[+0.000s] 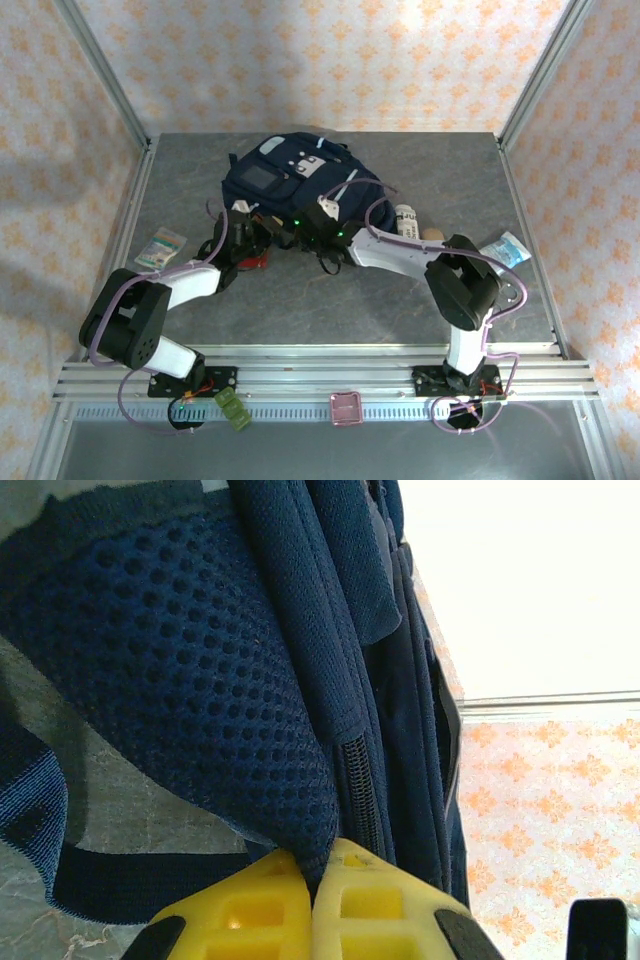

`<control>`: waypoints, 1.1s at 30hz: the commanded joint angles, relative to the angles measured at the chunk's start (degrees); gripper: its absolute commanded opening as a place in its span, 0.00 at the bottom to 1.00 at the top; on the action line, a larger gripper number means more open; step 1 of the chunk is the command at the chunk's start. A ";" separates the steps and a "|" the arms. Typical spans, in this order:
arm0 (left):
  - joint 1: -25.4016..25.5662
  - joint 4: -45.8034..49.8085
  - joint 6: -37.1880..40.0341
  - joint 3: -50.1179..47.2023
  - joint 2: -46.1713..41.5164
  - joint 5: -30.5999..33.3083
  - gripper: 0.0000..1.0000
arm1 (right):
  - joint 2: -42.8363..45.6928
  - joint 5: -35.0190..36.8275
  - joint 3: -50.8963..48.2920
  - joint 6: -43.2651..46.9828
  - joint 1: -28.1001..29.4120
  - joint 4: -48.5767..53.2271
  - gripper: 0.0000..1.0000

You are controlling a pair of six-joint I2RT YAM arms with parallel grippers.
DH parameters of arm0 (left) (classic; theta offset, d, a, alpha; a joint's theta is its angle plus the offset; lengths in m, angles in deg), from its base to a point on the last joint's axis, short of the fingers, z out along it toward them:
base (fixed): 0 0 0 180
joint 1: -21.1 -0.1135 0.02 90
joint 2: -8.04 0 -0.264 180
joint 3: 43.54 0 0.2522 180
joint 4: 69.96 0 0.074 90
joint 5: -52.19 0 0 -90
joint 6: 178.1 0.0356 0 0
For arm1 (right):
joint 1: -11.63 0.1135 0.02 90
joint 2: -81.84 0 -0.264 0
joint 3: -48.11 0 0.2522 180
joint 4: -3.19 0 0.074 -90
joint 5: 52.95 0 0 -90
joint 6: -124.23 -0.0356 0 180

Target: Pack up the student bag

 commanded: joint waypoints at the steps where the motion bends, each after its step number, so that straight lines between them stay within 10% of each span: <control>1: 0.98 -5.03 -0.53 0.42 -2.11 -1.08 0.00 | -1.12 9.73 2.18 -1.51 -0.01 5.34 0.26; 8: 0.72 -5.57 -0.29 1.08 -1.02 -1.36 0.00 | 1.08 11.20 0.00 -1.54 -0.02 5.34 0.00; 33: -8.71 8.22 15.43 4.68 -2.29 5.40 0.00 | 20.76 7.97 -21.94 5.44 -11.06 5.46 0.00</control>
